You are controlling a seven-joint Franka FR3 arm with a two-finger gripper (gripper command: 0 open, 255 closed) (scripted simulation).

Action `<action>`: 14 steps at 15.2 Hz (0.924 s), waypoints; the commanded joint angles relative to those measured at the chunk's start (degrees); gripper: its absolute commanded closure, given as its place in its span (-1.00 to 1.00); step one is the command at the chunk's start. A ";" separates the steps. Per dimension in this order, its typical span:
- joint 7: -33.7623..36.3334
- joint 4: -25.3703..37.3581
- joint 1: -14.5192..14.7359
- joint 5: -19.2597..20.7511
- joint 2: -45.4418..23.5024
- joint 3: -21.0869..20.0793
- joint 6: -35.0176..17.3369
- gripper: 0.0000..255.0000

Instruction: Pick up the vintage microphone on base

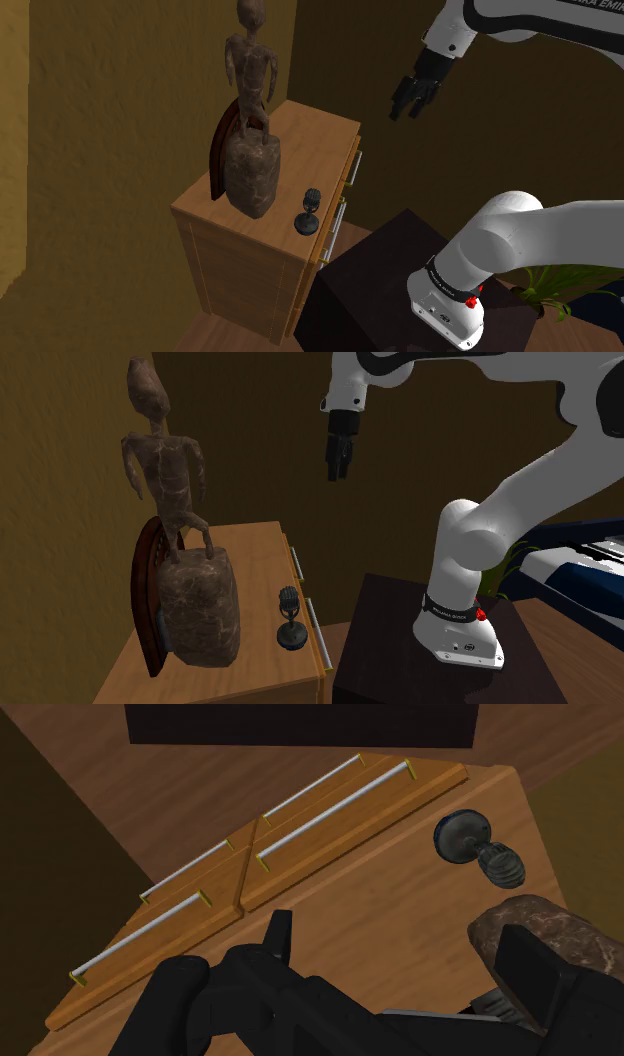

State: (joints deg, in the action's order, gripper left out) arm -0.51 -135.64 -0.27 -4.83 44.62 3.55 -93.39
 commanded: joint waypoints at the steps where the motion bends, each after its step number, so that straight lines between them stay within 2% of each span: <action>1: 0.00 0.00 0.00 0.00 0.00 0.00 0.00 -1.00; 8: 7.61 -11.30 2.09 -5.62 1.41 -6.70 -13.00 -1.00; 14: 13.97 -17.70 4.78 -10.96 -1.96 -13.35 -25.83 -1.00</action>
State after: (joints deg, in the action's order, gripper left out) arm 12.30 -152.09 4.00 -14.81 43.04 -8.62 -116.82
